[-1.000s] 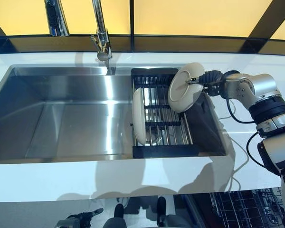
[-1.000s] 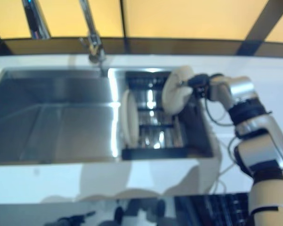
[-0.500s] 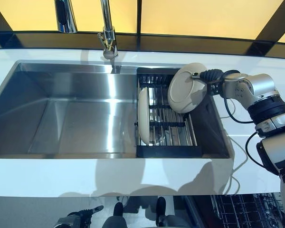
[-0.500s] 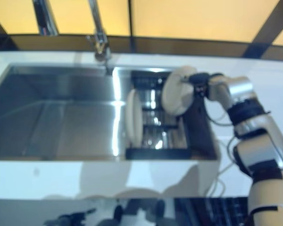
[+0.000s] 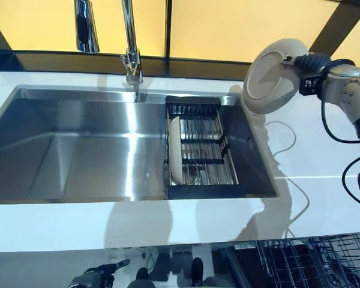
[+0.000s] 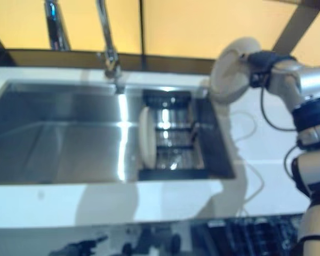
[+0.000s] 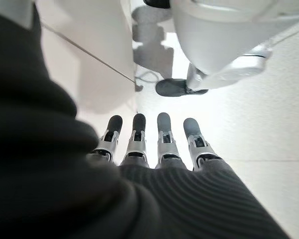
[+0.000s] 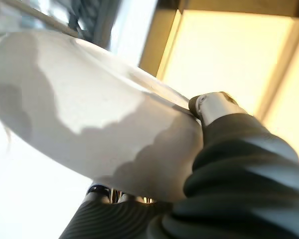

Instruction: Take plates into dishwasher

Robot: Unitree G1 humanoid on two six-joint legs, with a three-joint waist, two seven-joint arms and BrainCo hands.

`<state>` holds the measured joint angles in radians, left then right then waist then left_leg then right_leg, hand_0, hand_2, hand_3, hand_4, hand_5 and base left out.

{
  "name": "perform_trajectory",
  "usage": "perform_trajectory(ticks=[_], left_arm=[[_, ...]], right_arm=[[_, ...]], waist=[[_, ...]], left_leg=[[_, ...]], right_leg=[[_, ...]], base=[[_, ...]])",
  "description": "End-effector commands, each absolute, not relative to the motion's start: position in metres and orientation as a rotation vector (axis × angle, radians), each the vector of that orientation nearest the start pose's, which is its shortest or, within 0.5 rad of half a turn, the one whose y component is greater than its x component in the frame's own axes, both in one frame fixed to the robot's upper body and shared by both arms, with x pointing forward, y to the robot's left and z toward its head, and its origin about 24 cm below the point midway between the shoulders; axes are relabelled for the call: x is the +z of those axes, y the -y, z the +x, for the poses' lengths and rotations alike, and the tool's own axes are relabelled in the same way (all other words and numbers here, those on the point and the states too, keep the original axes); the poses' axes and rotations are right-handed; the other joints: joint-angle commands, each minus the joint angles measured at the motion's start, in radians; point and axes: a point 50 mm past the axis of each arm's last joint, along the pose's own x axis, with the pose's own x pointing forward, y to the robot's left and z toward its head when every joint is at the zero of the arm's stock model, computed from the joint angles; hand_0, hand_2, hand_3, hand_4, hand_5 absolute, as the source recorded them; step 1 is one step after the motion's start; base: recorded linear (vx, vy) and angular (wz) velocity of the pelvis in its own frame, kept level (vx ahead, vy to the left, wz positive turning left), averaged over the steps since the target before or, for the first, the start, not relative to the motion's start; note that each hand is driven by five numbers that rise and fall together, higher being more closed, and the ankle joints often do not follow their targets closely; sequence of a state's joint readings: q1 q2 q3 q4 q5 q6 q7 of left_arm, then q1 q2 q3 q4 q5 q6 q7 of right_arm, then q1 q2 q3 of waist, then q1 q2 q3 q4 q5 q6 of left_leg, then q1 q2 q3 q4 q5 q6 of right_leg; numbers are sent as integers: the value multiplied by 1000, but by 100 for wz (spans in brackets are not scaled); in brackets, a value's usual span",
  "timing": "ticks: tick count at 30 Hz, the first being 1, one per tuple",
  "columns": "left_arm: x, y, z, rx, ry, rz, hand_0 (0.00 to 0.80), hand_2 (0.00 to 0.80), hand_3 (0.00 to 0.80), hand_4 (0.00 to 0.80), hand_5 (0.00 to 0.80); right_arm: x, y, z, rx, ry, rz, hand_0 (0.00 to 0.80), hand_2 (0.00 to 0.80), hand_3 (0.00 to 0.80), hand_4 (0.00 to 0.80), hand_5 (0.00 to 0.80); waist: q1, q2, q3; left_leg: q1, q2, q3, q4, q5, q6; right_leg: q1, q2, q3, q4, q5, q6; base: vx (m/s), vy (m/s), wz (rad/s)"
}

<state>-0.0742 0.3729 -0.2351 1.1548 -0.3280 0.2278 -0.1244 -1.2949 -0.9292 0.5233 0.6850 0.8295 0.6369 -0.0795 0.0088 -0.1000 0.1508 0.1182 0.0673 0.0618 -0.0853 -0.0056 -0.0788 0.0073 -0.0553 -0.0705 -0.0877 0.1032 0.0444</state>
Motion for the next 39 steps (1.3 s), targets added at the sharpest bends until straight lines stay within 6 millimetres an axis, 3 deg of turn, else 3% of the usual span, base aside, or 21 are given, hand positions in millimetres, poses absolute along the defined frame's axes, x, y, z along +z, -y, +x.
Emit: perform_trajectory(ticks=[1,5,9,10,13,15,16,17,18,19,22,29,39], left_arm=[[-145,-278,105,55,-1349,192,0,0,0,0,0],[-145,-277,105,-51,-1355,275,0,0,0,0,0],[-138,-287,111,-74,-1348,351,0,0,0,0,0],[-134,-293,114,-51,-1336,349,0,0,0,0,0],[-127,-304,120,2,-1315,346,0,0,0,0,0],[-126,-308,119,23,-1312,343,0,0,0,0,0],[-125,-311,117,39,-1310,326,0,0,0,0,0],[-124,-313,118,51,-1305,315,0,0,0,0,0],[-124,-314,118,60,-1302,312,0,0,0,0,0],[-123,-314,120,68,-1301,305,0,0,0,0,0],[-123,-312,123,-4,-1292,317,0,0,0,0,0],[-130,-300,120,-17,-1283,302,0,0,0,0,0],[-131,-299,117,-4,-1273,308,0,0,0,0,0]], right_arm=[[364,280,363,-236,69,-251,800,800,800,800,800],[379,304,347,-345,109,-323,800,800,800,800,800],[380,324,333,-387,160,-336,800,800,800,800,800],[381,326,329,-386,173,-329,800,800,800,800,800],[382,342,314,-409,158,-340,800,800,800,800,800],[383,350,308,-422,138,-379,800,800,800,800,800],[385,356,306,-408,134,-410,800,800,800,800,800],[387,361,306,-402,132,-432,800,800,800,800,800],[387,363,305,-404,127,-437,800,800,800,800,800],[392,365,302,-418,116,-455,800,800,800,800,800],[399,379,292,-468,93,-518,800,800,800,800,800],[406,390,277,-494,78,-629,800,800,800,800,800],[384,405,266,-458,-9,-820,800,800,800,800,800]], waist=[[-12,-6,-81],[-32,-12,-56],[-63,-14,-10],[-69,-4,-5],[-60,32,-19],[-47,38,-36],[-25,26,-47],[7,-1,-61],[13,-9,-67],[17,-12,-75],[12,-9,-96],[-32,5,-120],[-70,19,-123]], left_leg=[[3,-33,45,-2,-8,18],[7,-40,70,108,-58,38],[5,-60,78,107,-68,50],[5,-52,89,85,-51,52],[-30,-26,122,32,3,72],[-56,-21,142,20,22,75],[-99,-32,174,36,31,68],[-162,-46,224,67,40,56],[-175,-48,230,71,47,48],[-174,-49,229,61,59,40],[-168,-44,243,17,83,28],[-148,-42,214,-2,86,22],[-118,-38,196,-2,72,25]], right_leg=[[75,-53,-18,0,-31,84],[65,-77,13,67,-34,86],[-31,-99,27,35,89,149],[-53,-86,18,80,75,150],[-52,-22,-23,276,-38,110],[-36,-3,-49,326,-85,94],[32,3,-77,274,-144,74],[117,-2,-107,134,-150,64],[137,0,-99,97,-146,66],[157,9,-79,58,-139,66],[171,23,-79,8,-127,56],[141,50,-64,23,-124,30],[104,58,-68,49,-125,19]], base=[[50,142,-22],[79,97,-13],[-132,-46,-30],[-401,14,-51],[-415,38,-85],[-291,12,-57],[-244,-48,-45],[-224,-64,-80],[-164,-90,-129],[-103,-61,-107],[-121,-52,-43],[-79,-33,-15],[-74,-36,3]])
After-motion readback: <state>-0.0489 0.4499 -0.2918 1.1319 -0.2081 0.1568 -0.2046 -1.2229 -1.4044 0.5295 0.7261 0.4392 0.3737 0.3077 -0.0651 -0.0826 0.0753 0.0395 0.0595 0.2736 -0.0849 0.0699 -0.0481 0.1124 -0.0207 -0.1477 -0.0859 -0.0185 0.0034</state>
